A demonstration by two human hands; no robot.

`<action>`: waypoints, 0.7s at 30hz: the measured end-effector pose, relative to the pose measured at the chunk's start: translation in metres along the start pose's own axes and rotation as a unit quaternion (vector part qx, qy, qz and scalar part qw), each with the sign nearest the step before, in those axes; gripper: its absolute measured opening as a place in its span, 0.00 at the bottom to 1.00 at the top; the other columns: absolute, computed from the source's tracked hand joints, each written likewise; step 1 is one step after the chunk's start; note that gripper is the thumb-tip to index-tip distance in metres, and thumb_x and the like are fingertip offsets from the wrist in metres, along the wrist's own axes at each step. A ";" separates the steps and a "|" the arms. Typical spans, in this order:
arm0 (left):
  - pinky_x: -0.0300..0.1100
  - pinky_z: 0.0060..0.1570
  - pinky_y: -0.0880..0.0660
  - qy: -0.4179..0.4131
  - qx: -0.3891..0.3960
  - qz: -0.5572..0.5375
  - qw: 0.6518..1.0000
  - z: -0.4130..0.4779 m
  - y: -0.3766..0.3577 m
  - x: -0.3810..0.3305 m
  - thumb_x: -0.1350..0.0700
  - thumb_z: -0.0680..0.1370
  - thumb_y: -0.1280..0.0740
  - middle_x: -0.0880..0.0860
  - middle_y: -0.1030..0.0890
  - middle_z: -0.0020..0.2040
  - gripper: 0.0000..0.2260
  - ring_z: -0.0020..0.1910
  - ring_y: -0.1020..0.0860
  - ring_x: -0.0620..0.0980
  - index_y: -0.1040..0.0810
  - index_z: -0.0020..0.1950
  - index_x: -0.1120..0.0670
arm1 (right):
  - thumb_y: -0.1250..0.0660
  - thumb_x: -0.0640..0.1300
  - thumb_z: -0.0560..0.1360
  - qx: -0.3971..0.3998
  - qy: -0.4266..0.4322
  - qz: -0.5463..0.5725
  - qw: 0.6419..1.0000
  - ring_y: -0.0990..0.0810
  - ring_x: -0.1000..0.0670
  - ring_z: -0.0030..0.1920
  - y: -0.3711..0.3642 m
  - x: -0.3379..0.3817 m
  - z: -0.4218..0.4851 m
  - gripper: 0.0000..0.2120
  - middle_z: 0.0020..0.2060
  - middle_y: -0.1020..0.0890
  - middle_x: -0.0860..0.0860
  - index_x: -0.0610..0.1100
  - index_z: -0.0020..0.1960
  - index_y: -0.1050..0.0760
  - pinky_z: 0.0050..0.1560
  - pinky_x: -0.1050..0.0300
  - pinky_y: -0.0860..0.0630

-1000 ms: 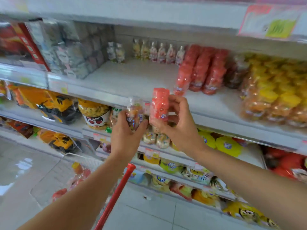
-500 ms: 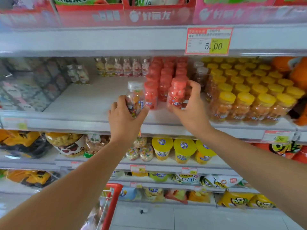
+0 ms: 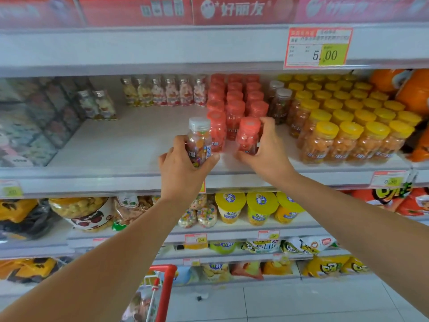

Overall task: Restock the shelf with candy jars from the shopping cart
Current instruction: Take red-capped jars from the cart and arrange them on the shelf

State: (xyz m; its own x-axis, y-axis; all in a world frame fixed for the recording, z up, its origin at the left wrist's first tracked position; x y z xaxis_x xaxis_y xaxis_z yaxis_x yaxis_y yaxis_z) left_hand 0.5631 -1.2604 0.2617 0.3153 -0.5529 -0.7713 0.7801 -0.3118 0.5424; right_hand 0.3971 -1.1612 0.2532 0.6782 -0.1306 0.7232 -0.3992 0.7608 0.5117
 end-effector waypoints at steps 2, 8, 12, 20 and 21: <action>0.57 0.56 0.28 0.007 0.004 -0.008 1.000 0.001 -0.002 0.002 0.40 0.70 0.28 0.48 0.23 0.45 0.22 0.50 0.25 0.55 0.32 0.54 0.50 | 0.25 0.40 0.67 0.018 0.006 -0.005 1.000 0.26 0.58 0.43 0.001 0.001 0.000 0.32 0.47 0.23 0.54 0.41 0.66 0.35 0.41 0.66 0.30; 0.55 0.58 0.29 0.005 -0.003 -0.008 1.000 -0.002 -0.003 0.000 0.42 0.70 0.27 0.49 0.23 0.46 0.22 0.51 0.26 0.54 0.31 0.55 0.51 | 0.22 0.46 0.66 0.018 0.006 -0.017 1.000 0.23 0.50 0.50 0.001 0.003 0.001 0.32 0.53 0.21 0.50 0.41 0.65 0.33 0.47 0.58 0.29; 0.48 0.58 0.34 -0.011 -0.013 0.020 1.000 -0.007 -0.002 -0.004 0.41 0.70 0.27 0.50 0.24 0.49 0.24 0.52 0.29 0.53 0.30 0.58 0.52 | 0.29 0.53 0.71 -0.083 0.047 -0.009 0.995 0.26 0.49 0.56 0.011 0.016 -0.011 0.27 0.55 0.27 0.49 0.39 0.63 0.31 0.56 0.52 0.28; 0.43 0.53 0.36 -0.084 0.013 0.015 0.996 -0.016 0.002 -0.020 0.44 0.71 0.27 0.43 0.29 0.45 0.22 0.44 0.37 0.40 0.35 0.56 0.48 | 0.29 0.50 0.74 0.030 0.103 0.099 0.989 0.22 0.56 0.48 0.003 0.075 -0.013 0.19 0.50 0.18 0.52 0.42 0.60 0.24 0.51 0.60 0.26; 0.43 0.53 0.36 -0.083 0.020 0.007 0.996 -0.016 0.004 -0.019 0.44 0.72 0.28 0.42 0.29 0.45 0.21 0.44 0.36 0.40 0.35 0.56 0.48 | 0.29 0.49 0.74 0.039 0.100 0.109 0.988 0.21 0.57 0.47 0.001 0.077 -0.011 0.18 0.50 0.18 0.51 0.42 0.61 0.24 0.51 0.59 0.25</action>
State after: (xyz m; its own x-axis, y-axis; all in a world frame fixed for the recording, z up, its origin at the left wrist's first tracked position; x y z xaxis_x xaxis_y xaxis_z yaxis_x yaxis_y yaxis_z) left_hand 0.5683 -1.2387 0.2734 0.2306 -0.6762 -0.6997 0.7535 -0.3309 0.5682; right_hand 0.4557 -1.1633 0.3049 0.6767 0.1651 0.7175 -0.5897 0.7050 0.3939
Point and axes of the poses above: each hand's wrist, its own z-axis towards the middle knuckle, its own y-axis out of the back of the hand, x = y × z, the point moved 4 cm from there along z, towards the middle knuckle
